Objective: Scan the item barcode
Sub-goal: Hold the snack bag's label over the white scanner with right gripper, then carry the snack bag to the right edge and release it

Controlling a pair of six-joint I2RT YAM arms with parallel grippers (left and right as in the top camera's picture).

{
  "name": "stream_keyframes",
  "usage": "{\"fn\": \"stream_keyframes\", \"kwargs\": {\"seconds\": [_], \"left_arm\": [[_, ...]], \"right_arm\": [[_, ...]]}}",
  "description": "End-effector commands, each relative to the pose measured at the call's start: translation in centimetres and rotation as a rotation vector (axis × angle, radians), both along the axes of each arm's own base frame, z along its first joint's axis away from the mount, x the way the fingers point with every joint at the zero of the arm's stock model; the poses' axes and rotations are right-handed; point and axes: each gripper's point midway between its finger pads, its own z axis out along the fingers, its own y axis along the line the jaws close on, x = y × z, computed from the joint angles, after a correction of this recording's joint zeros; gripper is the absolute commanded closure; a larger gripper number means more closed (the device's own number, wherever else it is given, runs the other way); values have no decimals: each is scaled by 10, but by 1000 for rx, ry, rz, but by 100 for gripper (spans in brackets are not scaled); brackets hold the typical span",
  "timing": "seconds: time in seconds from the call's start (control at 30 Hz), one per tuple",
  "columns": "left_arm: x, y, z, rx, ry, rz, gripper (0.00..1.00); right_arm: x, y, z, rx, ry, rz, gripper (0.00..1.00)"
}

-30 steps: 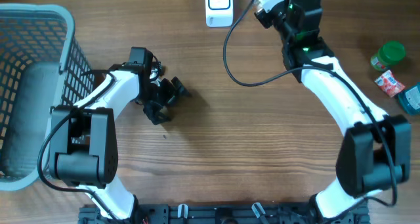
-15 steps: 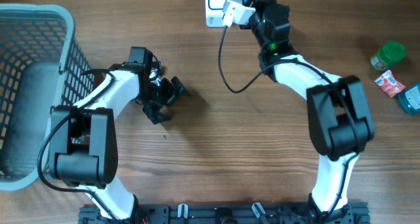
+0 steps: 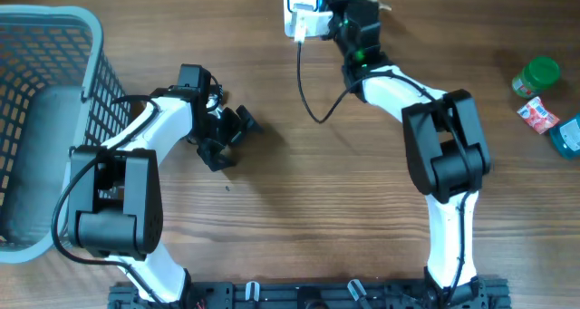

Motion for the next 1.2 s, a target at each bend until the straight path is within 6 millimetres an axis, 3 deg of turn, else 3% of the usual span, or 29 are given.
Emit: {"fn": "stream_keyframes", "kwargs": {"seconds": [0.0, 0.1, 0.27, 0.53, 0.63, 0.93, 1.03, 1.17], "left_arm": [[2, 11, -8, 62, -15, -12, 0], [2, 11, -8, 62, -15, -12, 0], [1, 11, -8, 62, -15, -12, 0], [2, 11, -8, 62, -15, -12, 0], [2, 11, -8, 62, -15, -12, 0], [2, 11, -8, 62, -15, -12, 0], [2, 11, -8, 62, -15, -12, 0], [2, 11, -8, 62, -15, -12, 0]], "right_arm": [[0, 8, -36, -144, 7, 4, 95], [-2, 15, -46, -151, 24, 12, 95], [-5, 22, -46, -152, 24, 0, 95], [-2, 23, -7, -39, -76, -66, 95], [-3, 19, 19, 25, -94, -95, 96], [-14, 23, 37, -5, -35, -93, 95], [-19, 24, 32, -30, 15, -82, 95], [-29, 26, 5, -84, 136, -53, 95]]}}
